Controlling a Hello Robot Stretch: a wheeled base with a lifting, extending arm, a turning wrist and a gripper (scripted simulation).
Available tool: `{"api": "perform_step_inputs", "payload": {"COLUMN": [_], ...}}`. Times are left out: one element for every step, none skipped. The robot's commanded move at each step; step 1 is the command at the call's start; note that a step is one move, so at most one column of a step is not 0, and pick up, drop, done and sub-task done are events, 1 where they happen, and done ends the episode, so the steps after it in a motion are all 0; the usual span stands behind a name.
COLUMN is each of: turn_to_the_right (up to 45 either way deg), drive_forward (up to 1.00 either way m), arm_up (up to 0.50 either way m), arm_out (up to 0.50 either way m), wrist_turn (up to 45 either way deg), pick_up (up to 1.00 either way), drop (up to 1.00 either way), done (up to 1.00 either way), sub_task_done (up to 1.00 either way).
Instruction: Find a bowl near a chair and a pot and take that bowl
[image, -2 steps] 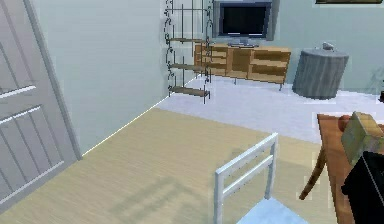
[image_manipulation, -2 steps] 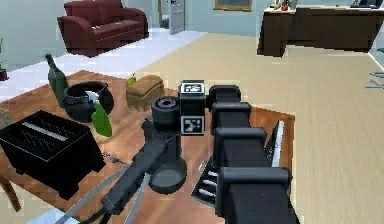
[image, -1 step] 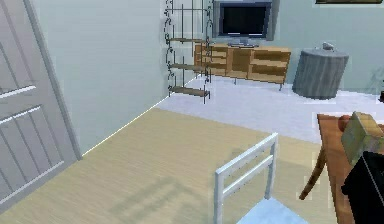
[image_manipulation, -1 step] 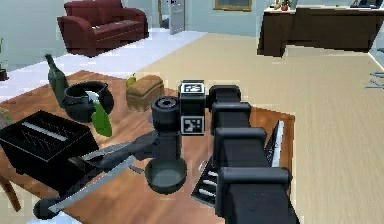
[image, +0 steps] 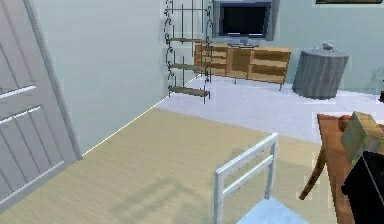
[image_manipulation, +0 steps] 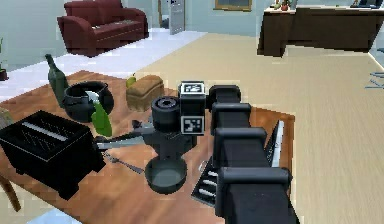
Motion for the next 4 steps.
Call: {"api": "perform_step_inputs", "payload": {"turn_to_the_right": [0.0, 0.0, 0.0, 0.0], "drive_forward": [0.00, 0.00, 0.00, 0.00], "arm_up": [0.00, -0.28, 0.00, 0.10], "arm_out": [0.00, 0.00, 0.00, 0.00], "wrist_turn": [24.0, 0.0, 0.0, 0.0], "pick_up": [0.00, 0.00, 1.00, 0.00], "drop": [0.00, 0.00, 0.00, 0.00], "done": [0.00, 0.00, 0.00, 0.00], "sub_task_done": [0.00, 0.00, 0.00, 0.00]}}
